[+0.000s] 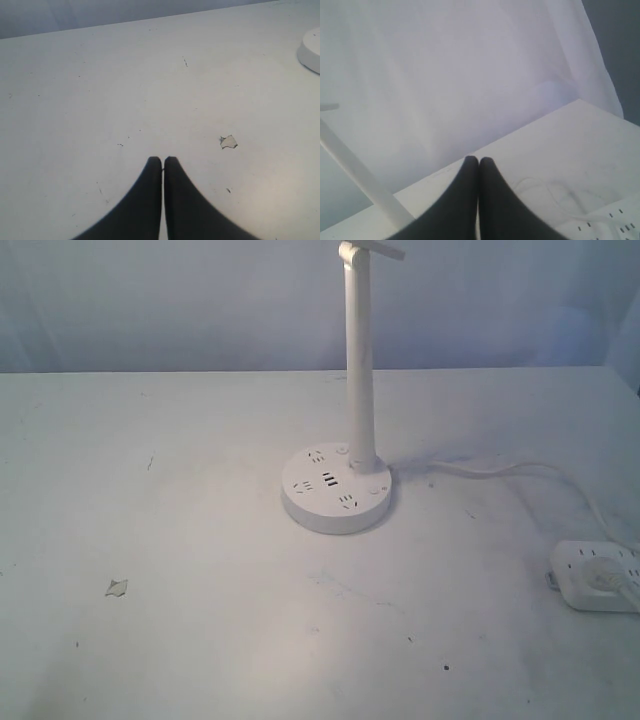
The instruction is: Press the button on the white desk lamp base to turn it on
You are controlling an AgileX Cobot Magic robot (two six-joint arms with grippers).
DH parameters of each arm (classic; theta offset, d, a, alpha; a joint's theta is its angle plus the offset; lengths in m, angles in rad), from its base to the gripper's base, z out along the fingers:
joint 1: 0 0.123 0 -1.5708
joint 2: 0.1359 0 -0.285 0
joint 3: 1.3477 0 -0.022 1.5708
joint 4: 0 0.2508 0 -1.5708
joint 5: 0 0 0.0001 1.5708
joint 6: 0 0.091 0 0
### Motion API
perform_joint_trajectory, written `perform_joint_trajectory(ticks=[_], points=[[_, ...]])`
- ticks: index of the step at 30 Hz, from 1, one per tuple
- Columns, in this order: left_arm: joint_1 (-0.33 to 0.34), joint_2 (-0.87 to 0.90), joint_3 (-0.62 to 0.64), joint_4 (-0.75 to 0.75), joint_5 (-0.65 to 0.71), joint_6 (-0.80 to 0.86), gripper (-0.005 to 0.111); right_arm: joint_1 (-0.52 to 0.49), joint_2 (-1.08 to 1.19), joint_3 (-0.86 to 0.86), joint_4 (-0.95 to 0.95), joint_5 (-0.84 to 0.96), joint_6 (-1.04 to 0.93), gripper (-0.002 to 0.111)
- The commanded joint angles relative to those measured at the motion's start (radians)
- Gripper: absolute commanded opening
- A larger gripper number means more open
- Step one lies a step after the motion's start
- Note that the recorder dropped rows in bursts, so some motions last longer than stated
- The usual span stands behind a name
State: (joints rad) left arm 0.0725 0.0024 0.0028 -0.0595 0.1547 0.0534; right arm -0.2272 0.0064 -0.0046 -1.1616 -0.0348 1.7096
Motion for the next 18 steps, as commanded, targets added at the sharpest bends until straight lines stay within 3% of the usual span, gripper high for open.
perform_joint_trajectory(ticks=[1, 4, 11, 14, 18], points=[[-0.006, -0.002, -0.003, -0.008, -0.005, -0.002, 0.001, -0.006, -0.006, 0.005, 0.052, 0.020, -0.135, 0.000], [-0.006, -0.002, -0.003, -0.008, -0.005, -0.002, 0.001, -0.006, -0.006, 0.005, 0.148, 0.020, -0.377, 0.000], [-0.006, -0.002, -0.003, -0.008, -0.005, -0.002, 0.001, -0.006, -0.006, 0.005, 0.758, -0.026, -1.364, 0.000], [-0.006, -0.002, -0.003, -0.008, -0.005, -0.002, 0.001, -0.006, -0.006, 0.005, 0.848, 0.060, -1.500, 0.000], [-0.006, -0.002, -0.003, -0.008, -0.005, -0.002, 0.001, -0.006, -0.006, 0.005, 0.905, 0.286, -1.500, 0.000]])
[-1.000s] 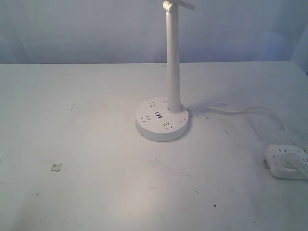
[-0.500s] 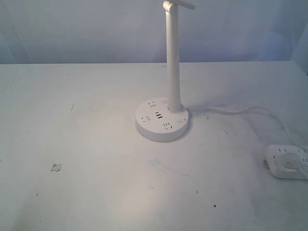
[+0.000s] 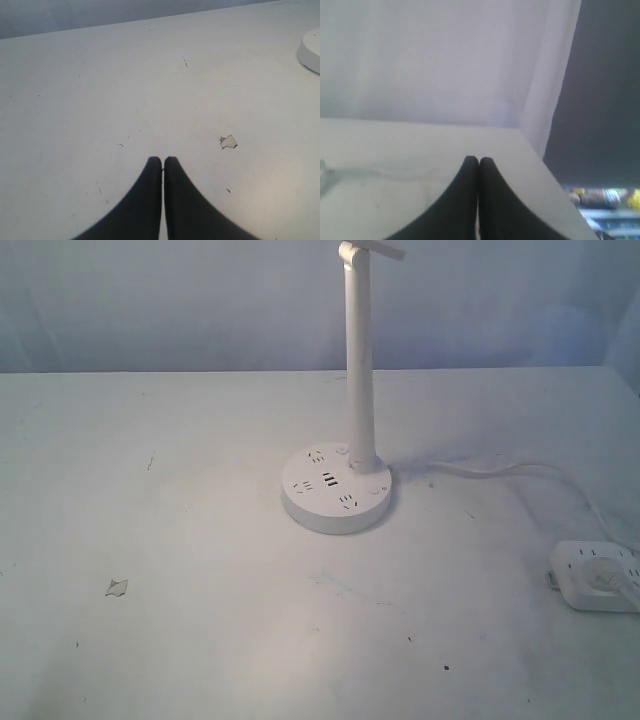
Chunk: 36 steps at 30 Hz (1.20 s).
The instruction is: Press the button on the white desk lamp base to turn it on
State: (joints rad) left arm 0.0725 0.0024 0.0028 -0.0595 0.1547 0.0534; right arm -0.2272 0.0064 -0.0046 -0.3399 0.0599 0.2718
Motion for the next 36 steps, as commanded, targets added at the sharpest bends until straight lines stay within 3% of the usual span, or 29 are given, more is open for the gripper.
perform_joint_trajectory(ticks=[1, 7, 26, 36], points=[[-0.006, -0.002, -0.003, -0.008, -0.005, -0.002, 0.001, -0.006, -0.006, 0.005, 0.104, 0.241, -0.062, 0.000], [-0.006, -0.002, -0.003, -0.008, -0.005, -0.002, 0.001, -0.006, -0.006, 0.005, 0.191, 0.284, -0.066, 0.000], [-0.006, -0.002, -0.003, -0.008, -0.005, -0.002, 0.001, -0.006, -0.006, 0.005, 0.191, 0.292, -0.066, 0.000], [-0.006, -0.002, -0.003, -0.008, -0.005, -0.002, 0.001, -0.002, -0.006, 0.005, 0.356, 0.288, -0.042, 0.000]])
